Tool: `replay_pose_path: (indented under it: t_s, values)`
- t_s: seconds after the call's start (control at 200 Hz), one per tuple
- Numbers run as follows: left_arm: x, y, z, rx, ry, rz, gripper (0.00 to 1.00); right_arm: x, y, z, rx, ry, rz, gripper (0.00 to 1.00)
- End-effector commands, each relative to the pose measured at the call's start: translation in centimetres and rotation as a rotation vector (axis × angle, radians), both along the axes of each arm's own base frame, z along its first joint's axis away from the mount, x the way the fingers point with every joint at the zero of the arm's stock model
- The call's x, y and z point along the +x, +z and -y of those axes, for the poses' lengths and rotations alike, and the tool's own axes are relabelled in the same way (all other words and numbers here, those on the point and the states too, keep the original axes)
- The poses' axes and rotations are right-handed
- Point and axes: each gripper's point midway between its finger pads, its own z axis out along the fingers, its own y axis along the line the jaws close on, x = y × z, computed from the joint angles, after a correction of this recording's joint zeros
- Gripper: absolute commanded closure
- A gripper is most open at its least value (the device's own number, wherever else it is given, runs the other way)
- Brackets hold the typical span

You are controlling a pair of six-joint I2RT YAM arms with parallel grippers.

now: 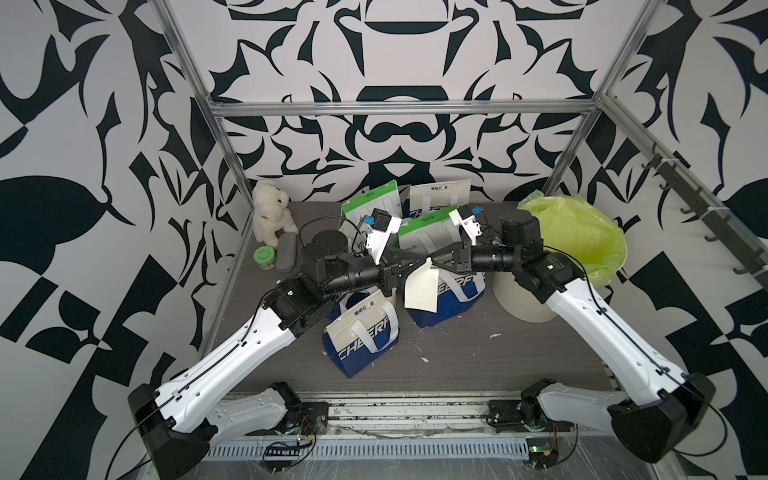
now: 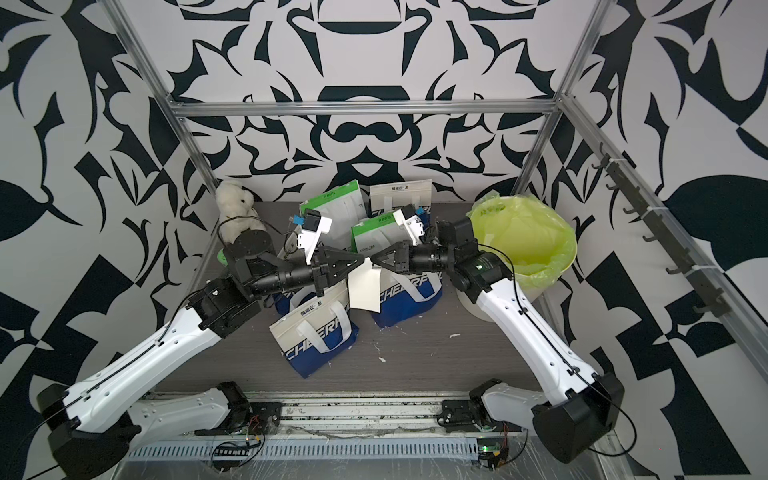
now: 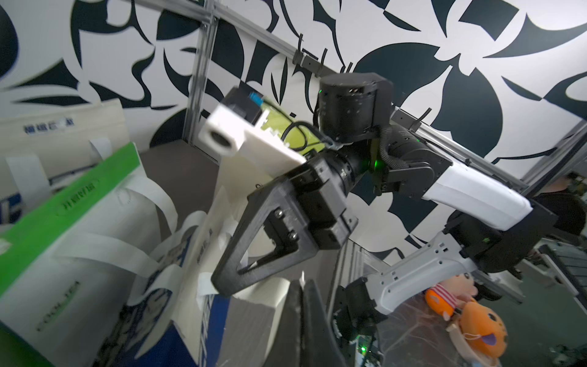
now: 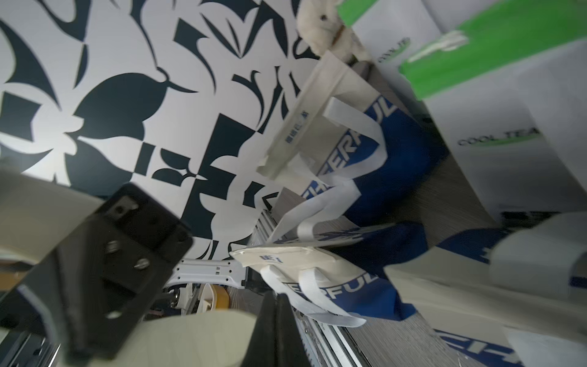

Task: Shred takeout receipts and throw away
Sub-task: Shred the takeout receipt, then place the takeout receipt in the trash bin.

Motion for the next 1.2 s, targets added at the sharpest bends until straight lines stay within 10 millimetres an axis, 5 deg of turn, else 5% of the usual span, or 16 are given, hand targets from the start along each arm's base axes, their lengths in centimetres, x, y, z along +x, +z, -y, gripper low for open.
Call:
replay_pose_path:
  t_s: [0.0,0.18,0.355,0.565,0.79,0.955,1.15,1.195]
  values:
    - [-0.3,1.0,-0.1,0.010,0.011,0.147,1.00,1.4,-1.7,1.0,-0.087,-0.100,-0.028,1.00]
    - [-1.3,4.0,-1.9,-0.039,0.049,0.231,1.00,4.0,-3.5,2.9,-0.213,-0.210,-0.053,1.00]
    - [-3.2,8.0,-5.8,-0.070,0.133,0.367,1.00,6.5,-4.1,5.3,-0.350,-0.282,-0.030,1.00]
    - [-4.8,10.1,-9.0,-0.032,0.194,0.453,1.00,8.6,1.2,8.9,-0.400,-0.376,0.072,1.00]
    - [-3.7,8.5,-7.4,-0.015,0.175,0.395,1.00,9.2,7.8,17.8,-0.486,-0.599,0.223,1.00]
    - [-2.9,7.7,-5.3,-0.044,0.125,0.347,1.00,9.5,8.0,24.4,-0.577,-0.773,0.211,1.00]
    - [-1.8,6.9,-3.7,-0.041,0.106,0.300,1.00,9.8,6.6,28.2,-0.751,-0.876,0.205,1.00]
    - [-1.6,6.8,-3.4,-0.042,0.103,0.292,1.00,9.7,6.3,28.2,-0.762,-0.860,0.201,0.78]
